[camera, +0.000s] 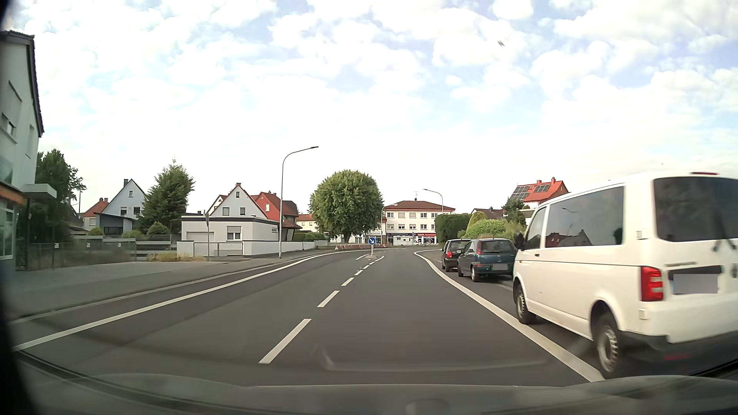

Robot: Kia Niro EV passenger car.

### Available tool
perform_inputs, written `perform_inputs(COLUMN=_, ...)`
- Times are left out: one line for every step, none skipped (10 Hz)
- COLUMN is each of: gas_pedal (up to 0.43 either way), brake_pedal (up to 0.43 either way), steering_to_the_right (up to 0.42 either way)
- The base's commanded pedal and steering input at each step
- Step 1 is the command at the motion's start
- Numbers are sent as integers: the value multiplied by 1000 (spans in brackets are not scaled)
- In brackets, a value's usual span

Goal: Follow the waypoints while adhering to traffic rules and regulations

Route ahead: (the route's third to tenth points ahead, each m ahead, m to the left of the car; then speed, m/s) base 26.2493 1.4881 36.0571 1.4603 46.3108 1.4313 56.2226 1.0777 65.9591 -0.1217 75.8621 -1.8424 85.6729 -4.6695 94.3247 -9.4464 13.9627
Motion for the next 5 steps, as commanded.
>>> perform_inputs(gas_pedal=67, brake_pedal=30, steering_to_the_right=10)
perform_inputs(gas_pedal=67, brake_pedal=30, steering_to_the_right=10)
perform_inputs(gas_pedal=67, brake_pedal=30, steering_to_the_right=10)
perform_inputs(gas_pedal=67, brake_pedal=30, steering_to_the_right=10)
perform_inputs(gas_pedal=67, brake_pedal=30, steering_to_the_right=10)
